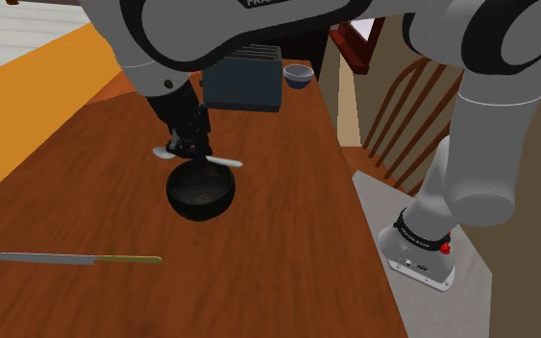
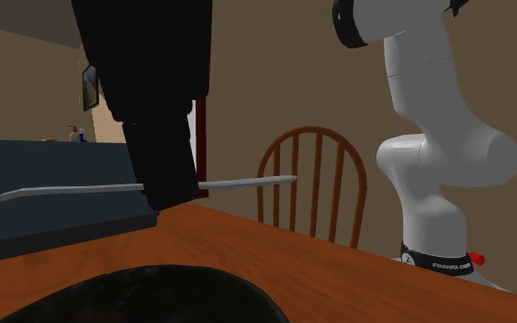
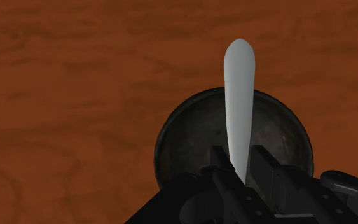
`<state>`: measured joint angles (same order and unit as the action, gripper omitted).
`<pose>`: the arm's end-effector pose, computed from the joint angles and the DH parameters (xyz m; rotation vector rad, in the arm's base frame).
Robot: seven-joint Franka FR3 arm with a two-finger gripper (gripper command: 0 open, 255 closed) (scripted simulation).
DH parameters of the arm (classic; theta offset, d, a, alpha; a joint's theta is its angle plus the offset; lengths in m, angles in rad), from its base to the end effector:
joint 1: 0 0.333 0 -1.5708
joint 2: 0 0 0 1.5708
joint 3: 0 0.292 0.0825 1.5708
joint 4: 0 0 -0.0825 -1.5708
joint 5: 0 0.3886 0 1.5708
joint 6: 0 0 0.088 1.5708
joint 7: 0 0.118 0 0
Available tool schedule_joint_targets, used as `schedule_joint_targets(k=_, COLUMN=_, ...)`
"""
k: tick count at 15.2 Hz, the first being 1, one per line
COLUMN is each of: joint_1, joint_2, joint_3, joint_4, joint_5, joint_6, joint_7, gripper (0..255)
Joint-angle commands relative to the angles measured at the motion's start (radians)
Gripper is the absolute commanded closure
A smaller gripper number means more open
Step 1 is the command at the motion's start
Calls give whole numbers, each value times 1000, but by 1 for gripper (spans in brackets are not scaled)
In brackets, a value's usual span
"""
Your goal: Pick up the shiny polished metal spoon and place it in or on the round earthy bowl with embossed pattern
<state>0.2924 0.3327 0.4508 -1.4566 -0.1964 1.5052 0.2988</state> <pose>0.4925 0.3770 0.4573 2.8829 0.6640 -0.2852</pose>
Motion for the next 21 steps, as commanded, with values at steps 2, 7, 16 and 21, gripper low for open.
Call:
schedule_joint_targets(k=2, joint_1=-5, joint_2=-1, joint_3=-2, joint_4=-42, joint_5=0, joint_6=41, joint_7=2, gripper=255)
schedule_joint_targets(k=7, joint_1=-9, joint_2=5, joint_3=-4, joint_4=-101, joint_5=-4, joint_6=105, joint_7=9, gripper=255)
schedule_joint_targets(k=16, joint_1=-10, joint_2=10, joint_3=-5, joint_4=-131, joint_5=-7, joint_6=139, joint_7=13, gripper=255)
schedule_joint_targets(k=21, joint_1=-10, joint_2=10, joint_3=-5, joint_4=-131, joint_5=-7, joint_6=139, joint_7=13, gripper=0)
